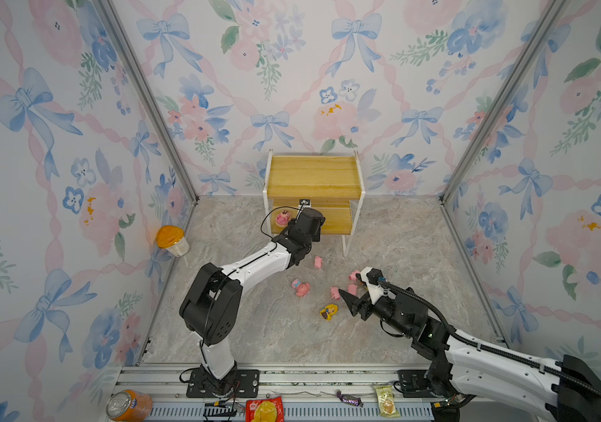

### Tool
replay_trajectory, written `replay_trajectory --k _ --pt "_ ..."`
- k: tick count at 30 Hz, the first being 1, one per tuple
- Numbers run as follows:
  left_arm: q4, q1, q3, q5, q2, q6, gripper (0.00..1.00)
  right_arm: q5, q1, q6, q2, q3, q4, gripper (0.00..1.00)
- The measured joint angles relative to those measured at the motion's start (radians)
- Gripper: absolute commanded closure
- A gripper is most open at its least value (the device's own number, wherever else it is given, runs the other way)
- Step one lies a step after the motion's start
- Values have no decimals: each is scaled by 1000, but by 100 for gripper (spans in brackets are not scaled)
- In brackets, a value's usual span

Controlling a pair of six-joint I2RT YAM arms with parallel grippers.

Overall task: Organize plastic toys on shelves
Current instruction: Place the plastic toy on the shelf.

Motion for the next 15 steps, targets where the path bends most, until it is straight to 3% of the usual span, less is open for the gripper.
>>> replay_trajectory --k 5,15 --pt "-2 -22 0 -9 0 13 37 0 0 0 0 0 0 21" --pt "-6 -58 0 -30 0 50 34 0 0 0 0 0 0 20"
